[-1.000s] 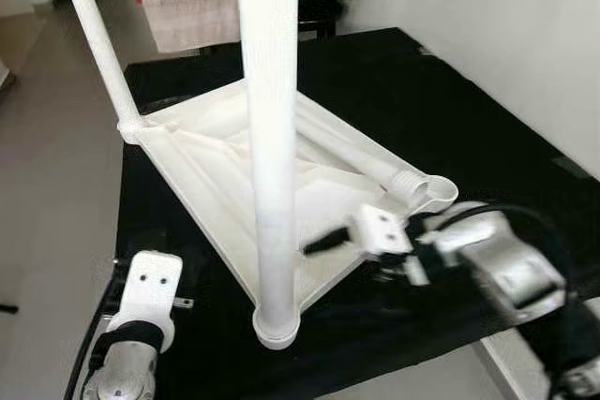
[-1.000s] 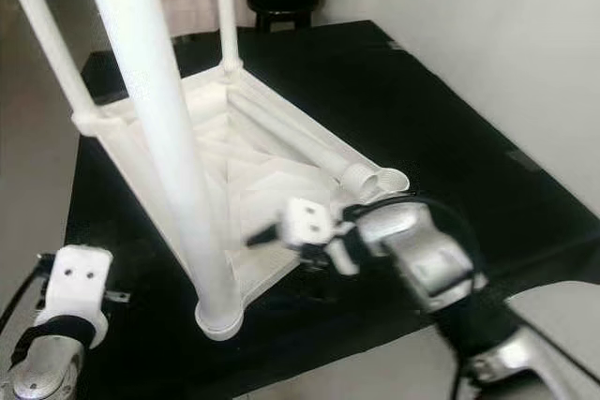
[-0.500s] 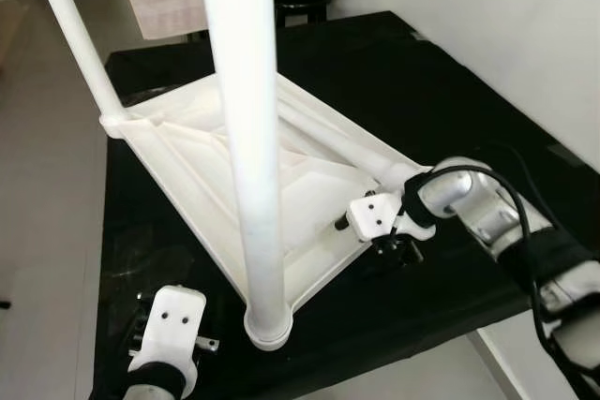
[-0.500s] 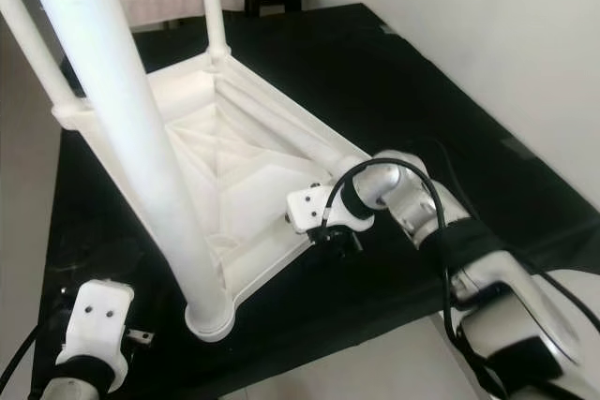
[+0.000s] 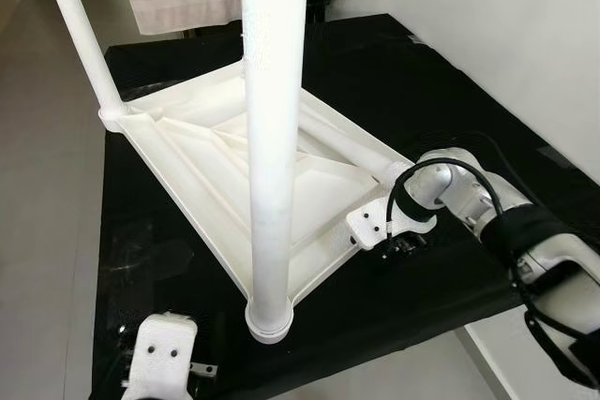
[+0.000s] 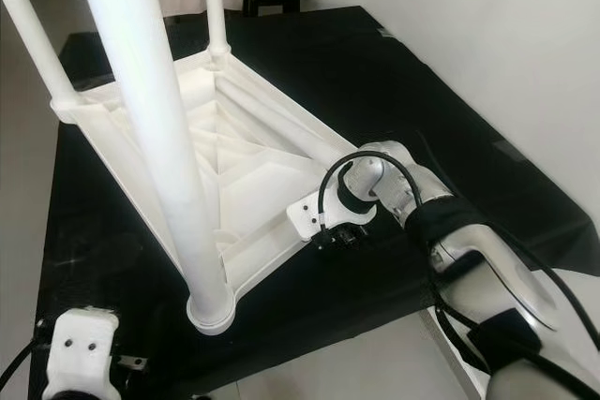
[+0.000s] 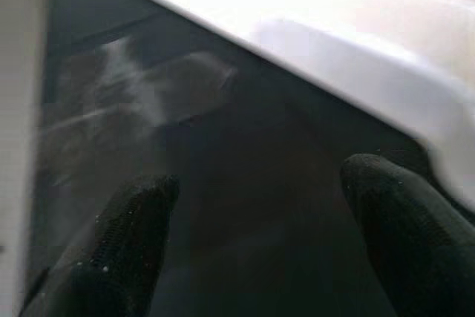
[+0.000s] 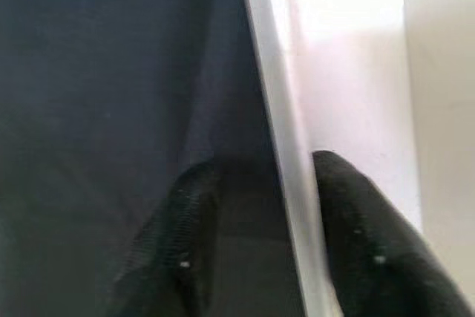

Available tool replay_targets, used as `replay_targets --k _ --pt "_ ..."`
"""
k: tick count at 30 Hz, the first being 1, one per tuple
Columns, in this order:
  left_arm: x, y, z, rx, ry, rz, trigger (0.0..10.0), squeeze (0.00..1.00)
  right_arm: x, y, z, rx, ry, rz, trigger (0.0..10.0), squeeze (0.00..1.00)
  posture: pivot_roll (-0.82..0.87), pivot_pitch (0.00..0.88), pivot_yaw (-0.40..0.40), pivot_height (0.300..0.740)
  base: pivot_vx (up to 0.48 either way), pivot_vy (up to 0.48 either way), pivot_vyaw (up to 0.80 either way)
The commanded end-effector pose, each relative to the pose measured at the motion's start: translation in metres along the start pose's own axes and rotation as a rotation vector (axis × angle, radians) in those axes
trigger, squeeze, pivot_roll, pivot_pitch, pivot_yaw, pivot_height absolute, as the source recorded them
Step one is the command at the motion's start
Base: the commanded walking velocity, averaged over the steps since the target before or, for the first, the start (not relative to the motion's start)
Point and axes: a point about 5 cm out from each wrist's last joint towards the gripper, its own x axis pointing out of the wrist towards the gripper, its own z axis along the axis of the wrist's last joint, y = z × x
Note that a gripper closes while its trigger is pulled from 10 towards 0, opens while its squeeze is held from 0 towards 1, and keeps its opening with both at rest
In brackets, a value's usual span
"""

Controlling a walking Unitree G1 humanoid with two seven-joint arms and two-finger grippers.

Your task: Building children table

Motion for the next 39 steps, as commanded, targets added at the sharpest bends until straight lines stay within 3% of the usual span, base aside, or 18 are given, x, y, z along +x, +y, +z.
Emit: replay_targets --k 1,4,10,15,16,18,20,22,32,36,39 --pt "-0.002 0.004 -0.002 -0.007 0.002 0.032 10.0 0.0 0.002 -0.001 -0.001 -0.008 0.01 -0.01 0.0 0.0 0.01 0.147 -0.069 0.74 0.0 0.0 0.0" --pt "-0.002 0.005 -0.003 -0.01 0.001 0.036 10.0 0.0 0.003 -0.002 -0.001 -0.009 0.008 -0.012 0.0 0.0 0.01 0.147 -0.069 0.74 0.0 0.0 0.0" --pt "-0.001 0.019 -0.007 0.028 0.006 0.131 10.0 0.0 0.016 0.011 -0.008 0.132 -0.088 -0.082 0.0 0.0 0.0 0.147 -0.06 0.74 0.0 0.0 0.0" --pt "0.001 0.023 -0.007 0.033 0.004 0.146 10.0 0.0 0.018 0.017 -0.013 0.194 -0.109 -0.103 0.0 0.0 -0.01 0.148 -0.057 0.74 0.0 0.0 0.0" --pt "0.002 0.024 -0.006 0.038 -0.003 0.148 10.0 0.0 0.019 0.024 -0.016 0.257 -0.134 -0.104 0.0 0.0 -0.01 0.149 -0.057 0.74 0.0 0.0 0.0" --pt "0.002 0.024 -0.006 0.038 -0.003 0.148 10.0 0.0 0.019 0.024 -0.016 0.257 -0.134 -0.104 0.0 0.0 -0.01 0.149 -0.057 0.74 0.0 0.0 0.0" --pt "0.004 0.027 -0.005 0.044 -0.013 0.154 10.0 0.0 0.02 0.041 -0.022 0.384 -0.174 -0.103 0.0 0.0 -0.01 0.152 -0.051 0.74 0.0 0.0 0.0" --pt "0.005 0.028 -0.005 0.045 -0.017 0.156 10.0 0.0 0.018 0.048 -0.024 0.436 -0.188 -0.103 0.0 0.0 -0.02 0.153 -0.051 0.74 0.0 0.0 0.0" --pt "0.008 0.03 -0.004 0.048 -0.027 0.155 10.0 0.0 0.007 0.077 -0.012 0.536 -0.273 -0.068 0.0 0.0 -0.03 0.153 -0.05 0.74 0.0 0.0 0.0" --pt "0.012 0.028 -0.004 0.044 -0.034 0.153 10.0 0.0 0.015 0.07 0.005 0.527 -0.343 -0.12 0.0 0.0 -0.04 0.148 -0.046 0.74 0.0 0.0 0.0" --pt "0.016 0.026 -0.002 0.045 -0.047 0.148 10.0 0.0 0.028 0.033 0.038 0.536 -0.453 -0.287 0.0 0.0 -0.04 0.144 -0.047 0.74 0.0 0.0 0.0"
